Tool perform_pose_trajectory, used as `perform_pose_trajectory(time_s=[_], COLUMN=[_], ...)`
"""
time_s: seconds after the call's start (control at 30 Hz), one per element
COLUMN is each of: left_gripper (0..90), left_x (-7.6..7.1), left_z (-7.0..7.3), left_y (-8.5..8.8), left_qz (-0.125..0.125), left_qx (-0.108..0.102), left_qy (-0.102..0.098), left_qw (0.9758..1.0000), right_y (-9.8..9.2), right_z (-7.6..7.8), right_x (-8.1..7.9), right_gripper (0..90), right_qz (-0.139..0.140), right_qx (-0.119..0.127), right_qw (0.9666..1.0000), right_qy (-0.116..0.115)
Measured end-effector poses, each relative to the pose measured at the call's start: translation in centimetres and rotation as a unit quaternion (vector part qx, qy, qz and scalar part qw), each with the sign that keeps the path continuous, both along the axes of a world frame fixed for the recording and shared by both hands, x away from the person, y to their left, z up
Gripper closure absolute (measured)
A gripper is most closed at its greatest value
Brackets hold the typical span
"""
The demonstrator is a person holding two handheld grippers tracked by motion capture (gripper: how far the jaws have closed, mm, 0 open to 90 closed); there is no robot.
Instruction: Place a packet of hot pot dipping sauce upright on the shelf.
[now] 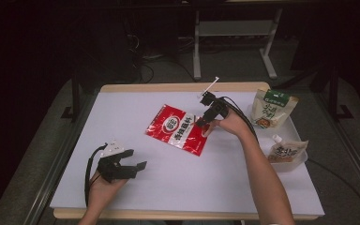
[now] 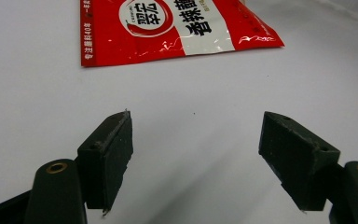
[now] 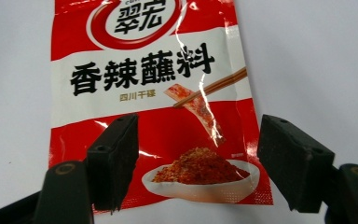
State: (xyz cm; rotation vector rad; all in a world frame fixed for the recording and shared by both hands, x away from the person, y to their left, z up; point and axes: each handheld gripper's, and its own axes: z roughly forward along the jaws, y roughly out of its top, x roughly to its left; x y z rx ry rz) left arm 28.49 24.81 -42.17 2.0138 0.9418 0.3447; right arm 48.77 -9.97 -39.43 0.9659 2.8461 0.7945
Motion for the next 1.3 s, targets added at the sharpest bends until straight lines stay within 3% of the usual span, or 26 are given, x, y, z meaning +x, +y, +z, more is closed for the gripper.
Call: perform_pose_trajectory(time_s=[0.37, 0.63, 0.8, 1.3], left_gripper=[24.8, 24.8, 24.9, 24.9], left_x=[0.0, -0.1, -0.2, -0.1], left_z=[0.0, 0.1, 0.1, 0.1], left_y=[0.0, -0.1, 0.0, -0.1], left_qz=[-0.001, -0.005, -0.004, -0.004], left_qx=[-0.001, -0.005, -0.004, 0.003], left_qy=[0.001, -0.003, -0.002, -0.004], left_qw=[1.0000, 1.0000, 1.0000, 1.0000], right_y=[-0.9, -1.5, -1.3, -0.8], right_z=[-1.8, -2.7, -3.4, -3.0], right_x=[1.3, 2.0, 2.1, 1.0], right_gripper=[21.7, 21.8, 22.2, 36.7], right_qz=[-0.028, -0.042, -0.032, 0.001], right_qx=[-0.007, 0.011, 0.013, -0.018], right_qw=[0.9992, 0.9973, 0.9949, 0.9938], right_qy=[0.029, 0.060, 0.095, 0.109])
